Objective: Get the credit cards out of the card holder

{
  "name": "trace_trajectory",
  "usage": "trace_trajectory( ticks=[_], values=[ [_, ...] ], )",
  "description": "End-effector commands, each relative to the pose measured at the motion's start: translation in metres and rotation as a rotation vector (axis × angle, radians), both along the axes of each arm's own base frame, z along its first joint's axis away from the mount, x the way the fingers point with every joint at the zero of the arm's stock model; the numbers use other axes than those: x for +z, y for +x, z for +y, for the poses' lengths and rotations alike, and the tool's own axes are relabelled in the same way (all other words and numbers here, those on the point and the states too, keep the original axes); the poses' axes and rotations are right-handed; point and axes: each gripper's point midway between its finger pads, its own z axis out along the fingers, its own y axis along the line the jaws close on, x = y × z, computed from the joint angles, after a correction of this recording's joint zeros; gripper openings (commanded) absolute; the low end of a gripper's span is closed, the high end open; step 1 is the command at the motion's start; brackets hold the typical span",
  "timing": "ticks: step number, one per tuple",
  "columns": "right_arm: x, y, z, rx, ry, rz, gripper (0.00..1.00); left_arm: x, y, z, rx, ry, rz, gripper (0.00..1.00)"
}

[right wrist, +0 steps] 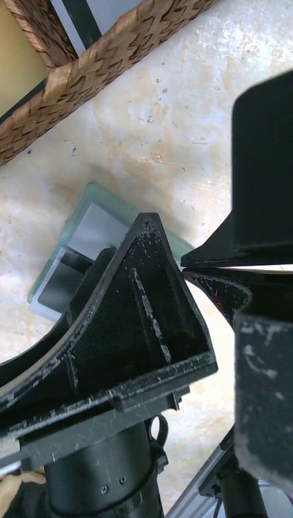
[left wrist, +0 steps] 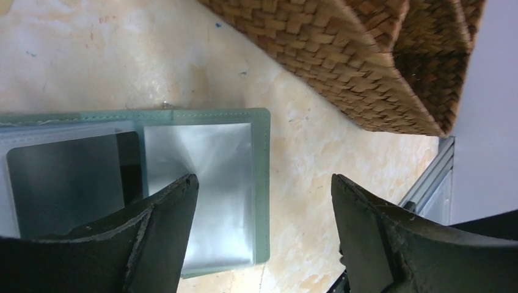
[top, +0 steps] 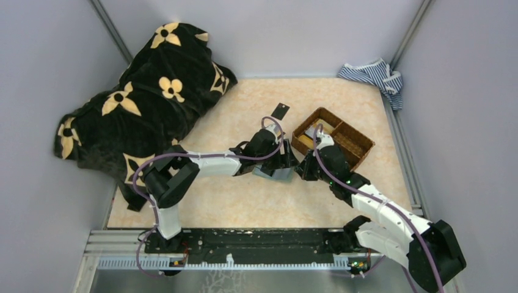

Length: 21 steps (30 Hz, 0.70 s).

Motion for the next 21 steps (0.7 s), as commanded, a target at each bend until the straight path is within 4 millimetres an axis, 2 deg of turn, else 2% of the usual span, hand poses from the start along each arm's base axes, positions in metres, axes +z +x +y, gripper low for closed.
trace_trajectory(
  ticks=[1, 5, 8, 15, 21],
  values=[
    [0.026, 0.017, 0.008, -0.039, 0.108, -0.088, 0.00, -0.024, -0.013, -0.006, -0.007, 0.040, 0.061, 0.86],
    [0.021, 0.015, 0.019, -0.019, 0.186, -0.077, 0.00, -0.035, -0.013, -0.003, 0.021, 0.069, 0.083, 0.86],
    [0.008, 0.017, 0.019, -0.047, 0.196, -0.047, 0.00, -0.035, -0.012, -0.001, 0.043, 0.070, 0.086, 0.86],
    [-0.003, 0.022, 0.019, -0.109, 0.255, -0.036, 0.00, -0.020, -0.008, 0.004, 0.096, 0.021, 0.059, 0.85],
    [-0.020, 0.023, 0.032, -0.096, 0.330, 0.016, 0.00, -0.012, -0.006, 0.003, 0.117, -0.012, 0.058, 0.85]
  ],
)
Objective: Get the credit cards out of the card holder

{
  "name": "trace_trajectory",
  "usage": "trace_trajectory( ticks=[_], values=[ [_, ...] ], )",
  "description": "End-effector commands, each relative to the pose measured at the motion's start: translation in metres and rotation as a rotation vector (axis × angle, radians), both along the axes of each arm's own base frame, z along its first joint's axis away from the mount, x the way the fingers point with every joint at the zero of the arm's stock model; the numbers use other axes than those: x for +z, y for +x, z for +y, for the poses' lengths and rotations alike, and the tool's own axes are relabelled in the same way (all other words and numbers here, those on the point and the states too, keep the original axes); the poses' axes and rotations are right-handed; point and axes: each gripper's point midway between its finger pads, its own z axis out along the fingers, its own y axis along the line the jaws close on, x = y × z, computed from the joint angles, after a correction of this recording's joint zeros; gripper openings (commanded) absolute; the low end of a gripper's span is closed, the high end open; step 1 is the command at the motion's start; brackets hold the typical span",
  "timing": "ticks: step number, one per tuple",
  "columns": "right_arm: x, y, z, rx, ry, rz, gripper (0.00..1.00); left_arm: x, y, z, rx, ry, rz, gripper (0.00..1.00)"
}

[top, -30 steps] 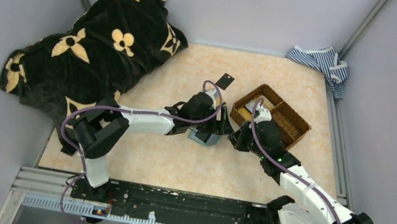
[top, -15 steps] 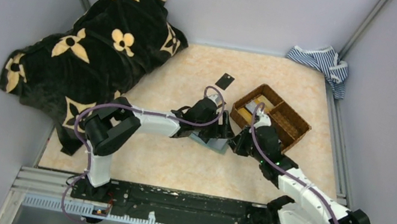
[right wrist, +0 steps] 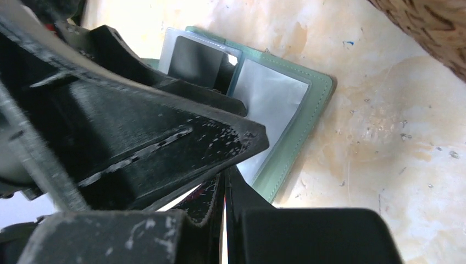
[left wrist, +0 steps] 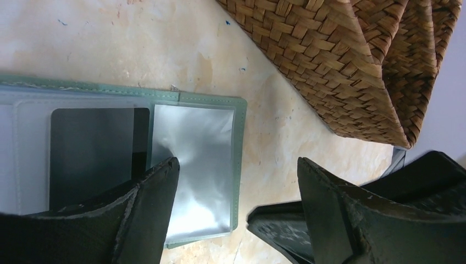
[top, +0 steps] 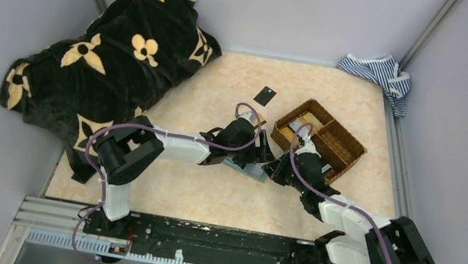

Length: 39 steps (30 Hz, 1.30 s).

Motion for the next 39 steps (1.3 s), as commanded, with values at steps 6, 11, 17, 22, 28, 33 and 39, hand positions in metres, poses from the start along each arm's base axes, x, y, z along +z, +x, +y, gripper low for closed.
trace_trajectory(
  ticks=[6, 11, 17, 22, 28, 33, 39],
  values=[
    [-0.012, 0.015, 0.025, 0.003, 0.173, 0.008, 0.00, 0.020, -0.007, -0.002, 0.005, -0.039, -0.018, 0.85],
    [-0.032, 0.013, 0.031, 0.019, 0.195, 0.056, 0.00, 0.032, -0.005, 0.005, 0.013, -0.031, -0.061, 0.85],
    [-0.037, 0.014, 0.034, 0.025, 0.192, 0.068, 0.00, 0.054, 0.013, 0.027, 0.059, 0.090, -0.185, 0.87],
    [-0.037, 0.016, 0.036, 0.034, 0.184, 0.066, 0.00, 0.041, 0.026, 0.065, 0.139, 0.265, -0.263, 0.88],
    [-0.039, 0.016, 0.037, 0.046, 0.179, 0.072, 0.00, 0.020, 0.025, 0.091, 0.174, 0.349, -0.275, 0.89],
    [-0.040, 0.016, 0.040, 0.057, 0.182, 0.074, 0.00, 0.003, 0.017, 0.082, 0.117, 0.342, -0.216, 0.89],
    [-0.041, 0.016, 0.040, 0.062, 0.177, 0.078, 0.00, -0.005, 0.015, 0.085, 0.124, 0.359, -0.196, 0.88]
  ],
)
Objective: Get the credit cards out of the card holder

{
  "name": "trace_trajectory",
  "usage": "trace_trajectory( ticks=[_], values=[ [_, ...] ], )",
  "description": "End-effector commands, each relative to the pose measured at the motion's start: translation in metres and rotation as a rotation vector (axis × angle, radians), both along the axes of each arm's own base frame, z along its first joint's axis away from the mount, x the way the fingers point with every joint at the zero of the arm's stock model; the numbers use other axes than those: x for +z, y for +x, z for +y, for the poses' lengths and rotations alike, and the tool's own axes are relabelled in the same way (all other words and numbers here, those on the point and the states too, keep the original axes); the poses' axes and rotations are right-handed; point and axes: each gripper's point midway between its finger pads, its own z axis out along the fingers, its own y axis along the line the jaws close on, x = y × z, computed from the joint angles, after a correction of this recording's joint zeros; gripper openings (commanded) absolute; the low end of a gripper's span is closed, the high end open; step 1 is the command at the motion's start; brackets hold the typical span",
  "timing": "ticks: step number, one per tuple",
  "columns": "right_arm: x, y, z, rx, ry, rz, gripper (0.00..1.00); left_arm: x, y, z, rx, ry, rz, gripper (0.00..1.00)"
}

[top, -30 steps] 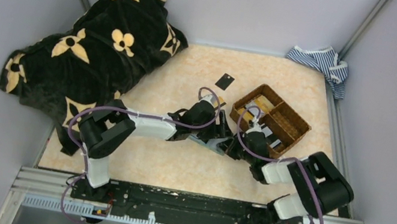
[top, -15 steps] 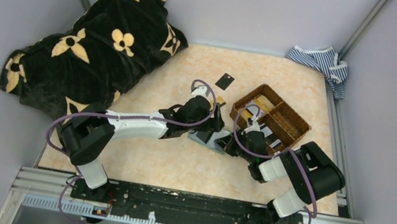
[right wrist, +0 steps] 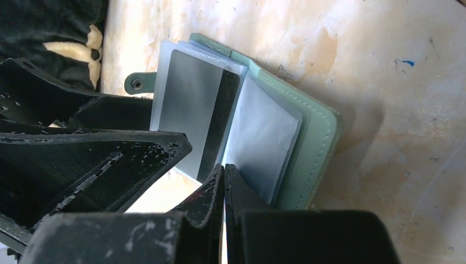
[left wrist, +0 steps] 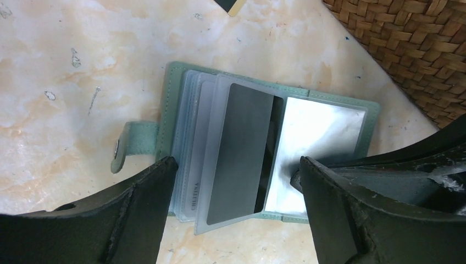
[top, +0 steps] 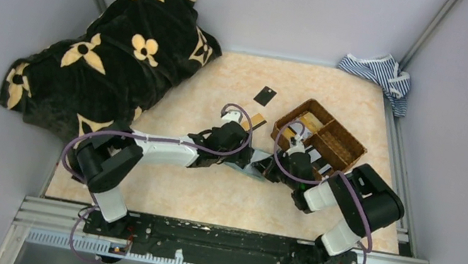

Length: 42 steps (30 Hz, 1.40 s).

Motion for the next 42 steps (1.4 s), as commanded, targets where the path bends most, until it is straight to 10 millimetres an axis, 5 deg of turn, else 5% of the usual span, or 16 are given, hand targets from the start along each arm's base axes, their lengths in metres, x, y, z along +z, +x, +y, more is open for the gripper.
trace_trajectory(
  ticks=[1, 5, 8, 21, 34, 42],
  values=[
    [-0.003, -0.002, 0.004, 0.032, 0.008, 0.026, 0.00, 0.009, 0.002, 0.003, 0.009, -0.006, -0.015, 0.88],
    [-0.004, -0.003, 0.005, 0.038, 0.012, 0.028, 0.00, 0.042, 0.009, 0.009, 0.007, -0.023, -0.110, 0.87],
    [-0.001, -0.003, 0.008, 0.049, 0.026, 0.021, 0.00, 0.049, 0.013, 0.010, -0.006, 0.011, -0.131, 0.87],
    [-0.003, -0.002, 0.009, 0.060, 0.006, 0.027, 0.00, -0.020, 0.002, 0.057, 0.079, 0.241, 0.035, 0.86],
    [-0.003, 0.002, 0.013, 0.074, 0.015, 0.015, 0.00, -0.057, -0.007, 0.066, 0.070, 0.315, 0.122, 0.85],
    [-0.003, 0.006, 0.017, 0.080, 0.018, 0.008, 0.37, -0.065, -0.012, 0.065, 0.047, 0.313, 0.143, 0.85]
  ],
)
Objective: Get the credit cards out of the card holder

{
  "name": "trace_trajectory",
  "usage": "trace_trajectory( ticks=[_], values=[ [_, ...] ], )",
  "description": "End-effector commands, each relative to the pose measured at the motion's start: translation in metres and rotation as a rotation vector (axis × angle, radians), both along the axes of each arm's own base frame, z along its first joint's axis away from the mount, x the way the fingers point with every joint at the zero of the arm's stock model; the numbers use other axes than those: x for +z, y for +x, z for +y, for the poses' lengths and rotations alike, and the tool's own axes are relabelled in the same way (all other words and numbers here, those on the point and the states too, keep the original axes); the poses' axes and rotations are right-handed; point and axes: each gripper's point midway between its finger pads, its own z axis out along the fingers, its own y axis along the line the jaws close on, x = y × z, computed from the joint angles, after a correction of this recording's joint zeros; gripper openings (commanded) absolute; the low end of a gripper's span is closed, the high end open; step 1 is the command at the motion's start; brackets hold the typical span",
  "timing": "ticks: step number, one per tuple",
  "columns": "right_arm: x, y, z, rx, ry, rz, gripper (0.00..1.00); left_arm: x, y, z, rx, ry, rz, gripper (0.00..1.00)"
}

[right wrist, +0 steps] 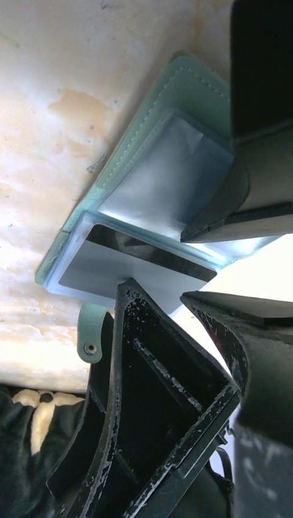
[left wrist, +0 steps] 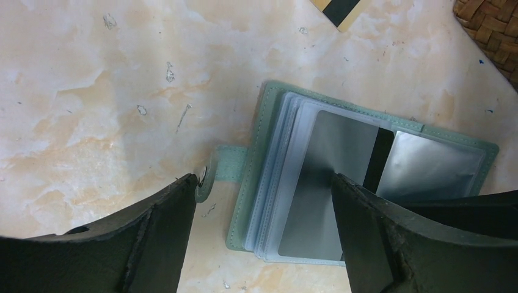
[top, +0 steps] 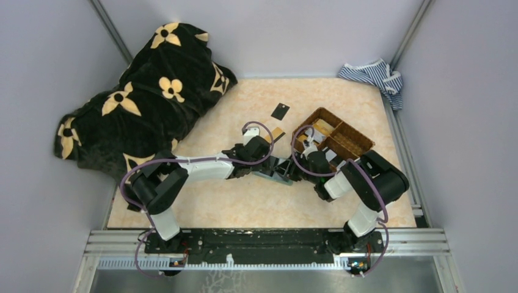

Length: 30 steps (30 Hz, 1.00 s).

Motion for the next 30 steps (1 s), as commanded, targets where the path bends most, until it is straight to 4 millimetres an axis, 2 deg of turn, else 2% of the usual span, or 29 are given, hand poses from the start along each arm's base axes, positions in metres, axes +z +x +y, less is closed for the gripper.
trace_trajectory(
  ticks=[1, 5, 10, 17, 23, 30],
  values=[
    [-0.006, 0.001, 0.005, 0.025, -0.007, 0.021, 0.39, -0.049, -0.028, 0.028, -0.023, 0.133, 0.146, 0.85],
    [-0.009, 0.003, 0.006, 0.035, -0.024, 0.019, 0.41, -0.055, -0.030, 0.025, -0.036, 0.125, 0.163, 0.85],
    [-0.008, 0.005, 0.012, 0.059, -0.007, 0.009, 0.38, -0.058, -0.031, 0.024, -0.044, 0.126, 0.173, 0.85],
    [-0.005, 0.003, 0.019, 0.083, 0.053, -0.006, 0.23, -0.061, -0.032, 0.025, -0.050, 0.132, 0.181, 0.85],
    [-0.005, 0.000, 0.023, 0.101, 0.092, 0.002, 0.00, -0.064, -0.035, 0.025, -0.054, 0.133, 0.191, 0.85],
    [-0.004, -0.001, 0.023, 0.101, 0.101, -0.001, 0.00, -0.066, -0.035, 0.026, -0.057, 0.139, 0.194, 0.85]
  ],
)
